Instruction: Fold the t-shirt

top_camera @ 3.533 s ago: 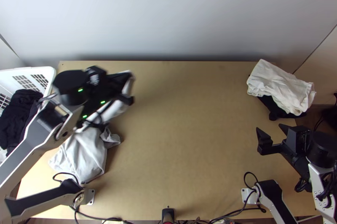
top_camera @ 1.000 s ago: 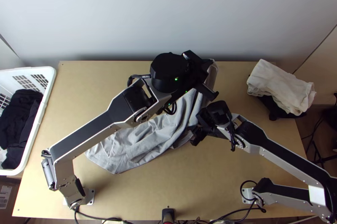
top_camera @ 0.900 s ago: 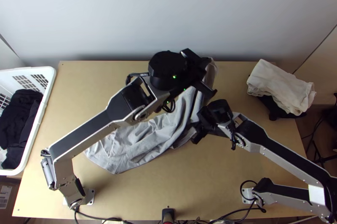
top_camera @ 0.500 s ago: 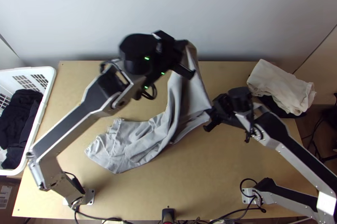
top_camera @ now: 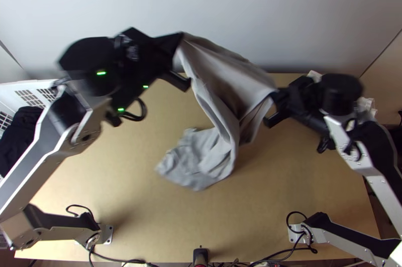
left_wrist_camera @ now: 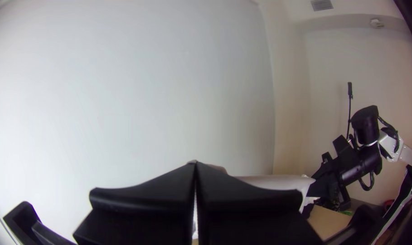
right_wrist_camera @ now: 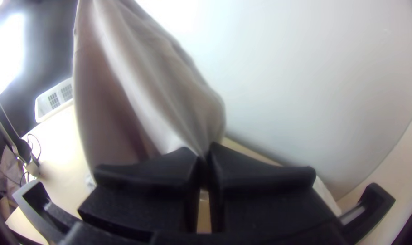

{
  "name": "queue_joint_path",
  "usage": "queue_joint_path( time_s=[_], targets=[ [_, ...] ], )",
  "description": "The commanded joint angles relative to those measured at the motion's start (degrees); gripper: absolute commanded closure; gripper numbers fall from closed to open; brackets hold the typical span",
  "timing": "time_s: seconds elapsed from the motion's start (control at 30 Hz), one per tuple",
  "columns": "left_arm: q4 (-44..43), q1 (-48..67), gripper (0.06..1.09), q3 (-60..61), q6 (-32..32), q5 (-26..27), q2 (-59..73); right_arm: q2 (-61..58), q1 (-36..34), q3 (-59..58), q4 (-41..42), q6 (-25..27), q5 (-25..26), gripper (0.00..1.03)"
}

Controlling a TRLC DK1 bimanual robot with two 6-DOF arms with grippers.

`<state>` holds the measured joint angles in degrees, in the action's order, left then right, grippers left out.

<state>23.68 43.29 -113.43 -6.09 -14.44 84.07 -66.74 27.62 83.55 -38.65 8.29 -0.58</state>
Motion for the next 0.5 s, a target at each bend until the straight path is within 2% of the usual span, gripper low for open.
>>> queue_joint_path(
  time_s=[0.0, 0.2, 0.47],
  targets=[
    [-4.08, -2.68, 1.05, 1.81, -4.55, -0.33, -6.29, 0.21, -0.28, 9.88, 0.6, 2.96, 4.71, 1.0],
    [-5.93, -3.74, 1.05, 1.89, -5.34, -1.47, -9.28, 0.21, 0.77, 14.71, 1.92, 4.54, 6.82, 1.0],
    [-15.16, -3.21, 1.05, 1.54, -9.38, -3.05, -12.88, 0.21, 4.38, 21.66, 6.13, 8.14, 9.46, 1.0]
  ],
)
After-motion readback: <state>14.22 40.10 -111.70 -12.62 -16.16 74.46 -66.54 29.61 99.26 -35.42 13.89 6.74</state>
